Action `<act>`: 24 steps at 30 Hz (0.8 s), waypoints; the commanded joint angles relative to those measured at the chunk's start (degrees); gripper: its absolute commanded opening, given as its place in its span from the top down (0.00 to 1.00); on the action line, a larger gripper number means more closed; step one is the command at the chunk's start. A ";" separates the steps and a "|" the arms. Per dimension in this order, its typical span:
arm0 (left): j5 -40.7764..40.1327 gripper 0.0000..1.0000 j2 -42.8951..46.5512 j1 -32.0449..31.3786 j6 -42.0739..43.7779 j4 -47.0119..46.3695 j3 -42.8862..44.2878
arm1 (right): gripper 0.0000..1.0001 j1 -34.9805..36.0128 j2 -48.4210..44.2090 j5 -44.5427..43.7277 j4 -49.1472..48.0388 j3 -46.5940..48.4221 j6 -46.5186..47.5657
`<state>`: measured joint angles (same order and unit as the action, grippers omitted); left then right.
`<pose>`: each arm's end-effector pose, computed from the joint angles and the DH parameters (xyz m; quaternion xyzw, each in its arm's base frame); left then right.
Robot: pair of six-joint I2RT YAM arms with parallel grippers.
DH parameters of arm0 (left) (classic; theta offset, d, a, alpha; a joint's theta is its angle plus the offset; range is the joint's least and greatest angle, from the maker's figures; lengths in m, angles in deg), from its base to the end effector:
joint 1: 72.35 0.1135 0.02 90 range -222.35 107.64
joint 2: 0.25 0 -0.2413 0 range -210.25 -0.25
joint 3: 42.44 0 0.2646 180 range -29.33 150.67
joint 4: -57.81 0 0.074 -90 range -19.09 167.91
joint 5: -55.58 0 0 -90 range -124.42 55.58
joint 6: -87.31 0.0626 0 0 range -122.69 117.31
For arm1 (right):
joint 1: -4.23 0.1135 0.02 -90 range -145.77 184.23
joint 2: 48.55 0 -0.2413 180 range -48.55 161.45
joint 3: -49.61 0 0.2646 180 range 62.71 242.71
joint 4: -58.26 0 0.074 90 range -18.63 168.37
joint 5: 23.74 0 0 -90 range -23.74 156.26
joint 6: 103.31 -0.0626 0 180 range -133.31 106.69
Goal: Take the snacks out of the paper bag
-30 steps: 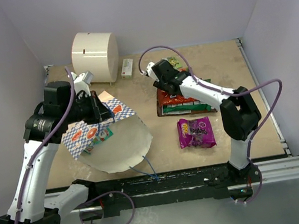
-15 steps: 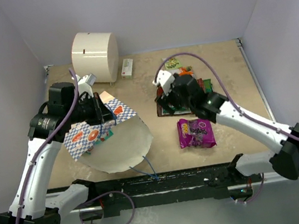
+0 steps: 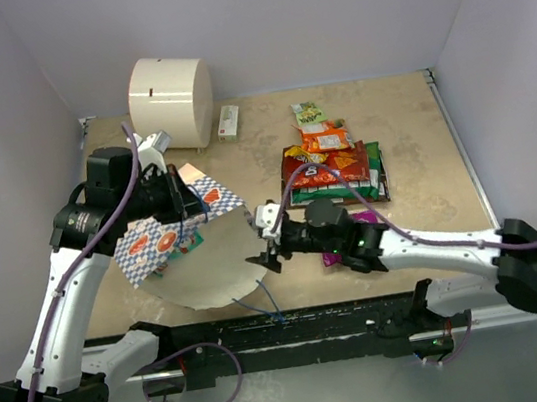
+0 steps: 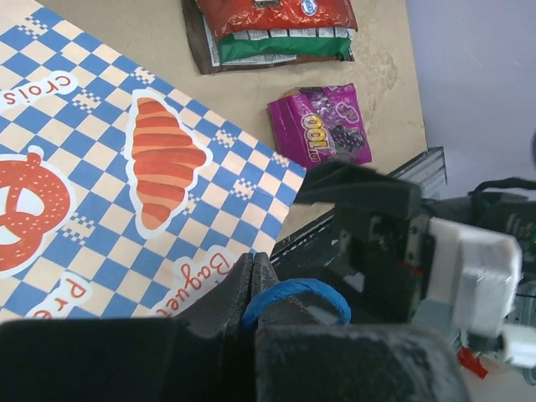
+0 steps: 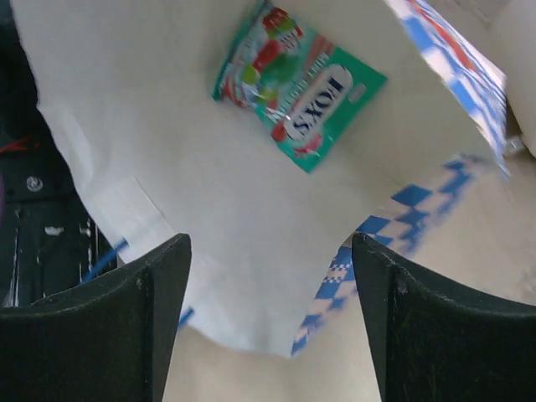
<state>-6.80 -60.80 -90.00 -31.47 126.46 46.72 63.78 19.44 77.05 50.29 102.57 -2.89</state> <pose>0.2130 -0.0982 0.3670 0.0150 0.8859 -0.3605 0.2916 0.1519 0.2814 0.2519 -0.4787 0.5755 0.3382 0.5703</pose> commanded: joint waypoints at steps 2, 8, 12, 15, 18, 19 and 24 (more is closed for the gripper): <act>-0.63 1.00 0.59 -0.08 -2.74 -2.90 1.60 | 0.20 4.90 13.75 -0.52 -23.03 4.27 -2.30; -1.97 1.00 1.26 -0.09 -4.43 -2.60 2.36 | 0.19 6.99 27.87 -5.00 -31.51 11.93 -2.37; -2.83 1.00 2.45 -0.08 -5.15 -2.13 2.17 | 0.19 7.19 33.46 0.08 -32.22 16.17 1.41; -3.00 1.00 3.01 -0.08 -5.38 -1.83 2.02 | 0.18 7.21 35.65 2.22 -31.29 17.35 6.18; -3.05 1.00 3.32 -0.10 -5.34 -1.97 2.26 | 0.18 7.16 37.32 3.13 -29.11 19.64 10.15; -2.95 1.00 3.46 -0.10 -5.33 -2.13 2.32 | 0.18 7.16 37.72 4.27 -28.96 19.58 11.40; -0.90 1.00 4.62 -0.09 -4.71 -4.22 2.14 | 0.17 7.10 39.73 6.87 -26.48 19.75 23.66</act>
<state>-9.27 -57.85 -90.00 -36.15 125.74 46.83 70.71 58.39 80.46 24.30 120.29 9.30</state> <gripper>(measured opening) 0.003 0.822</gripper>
